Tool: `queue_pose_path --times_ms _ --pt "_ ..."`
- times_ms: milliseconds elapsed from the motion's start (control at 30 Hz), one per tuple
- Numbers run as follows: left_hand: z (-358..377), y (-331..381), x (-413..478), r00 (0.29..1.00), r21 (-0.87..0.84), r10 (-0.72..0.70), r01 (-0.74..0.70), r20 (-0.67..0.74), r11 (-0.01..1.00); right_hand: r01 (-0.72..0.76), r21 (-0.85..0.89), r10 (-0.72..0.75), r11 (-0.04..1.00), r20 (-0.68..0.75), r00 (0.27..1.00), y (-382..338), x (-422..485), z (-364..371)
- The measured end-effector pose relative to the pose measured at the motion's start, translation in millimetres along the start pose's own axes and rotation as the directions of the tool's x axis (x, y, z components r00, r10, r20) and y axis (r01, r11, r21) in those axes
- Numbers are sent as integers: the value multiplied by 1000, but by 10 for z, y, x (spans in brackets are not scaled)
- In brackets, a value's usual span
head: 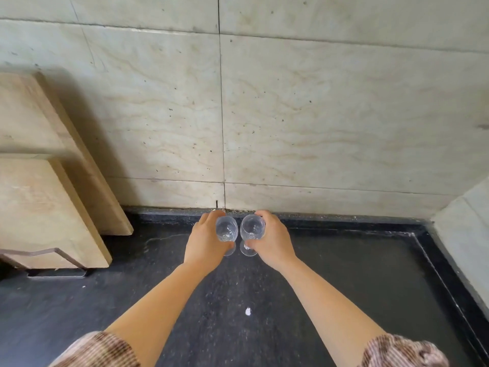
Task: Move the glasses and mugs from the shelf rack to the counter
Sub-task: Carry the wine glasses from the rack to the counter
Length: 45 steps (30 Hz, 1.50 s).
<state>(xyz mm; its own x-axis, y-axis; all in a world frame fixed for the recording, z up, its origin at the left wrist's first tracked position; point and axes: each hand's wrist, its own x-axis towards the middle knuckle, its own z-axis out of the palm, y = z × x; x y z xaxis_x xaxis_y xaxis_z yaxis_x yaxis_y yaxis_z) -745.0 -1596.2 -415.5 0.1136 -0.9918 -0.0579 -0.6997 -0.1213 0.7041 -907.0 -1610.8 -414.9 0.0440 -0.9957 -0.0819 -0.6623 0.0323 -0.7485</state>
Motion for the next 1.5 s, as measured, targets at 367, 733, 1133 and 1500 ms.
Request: queue_pose_path --times_ms 367,733,1133,1500 --pt "95 -33 179 999 -11 -35 35 -12 999 -13 -25 13 1000 32 999 15 214 69" --pt "-331 -22 -199 999 59 -50 49 20 997 141 -357 -137 924 36 990 -423 -14 -40" --pt "-2184 -786 -2412 906 293 -312 393 -286 871 599 -341 -447 725 429 785 -2126 -1717 1022" --pt "-3723 -1730 -6146 551 147 -525 768 -649 623 910 -109 -672 400 640 372 -3796 -4942 2265"
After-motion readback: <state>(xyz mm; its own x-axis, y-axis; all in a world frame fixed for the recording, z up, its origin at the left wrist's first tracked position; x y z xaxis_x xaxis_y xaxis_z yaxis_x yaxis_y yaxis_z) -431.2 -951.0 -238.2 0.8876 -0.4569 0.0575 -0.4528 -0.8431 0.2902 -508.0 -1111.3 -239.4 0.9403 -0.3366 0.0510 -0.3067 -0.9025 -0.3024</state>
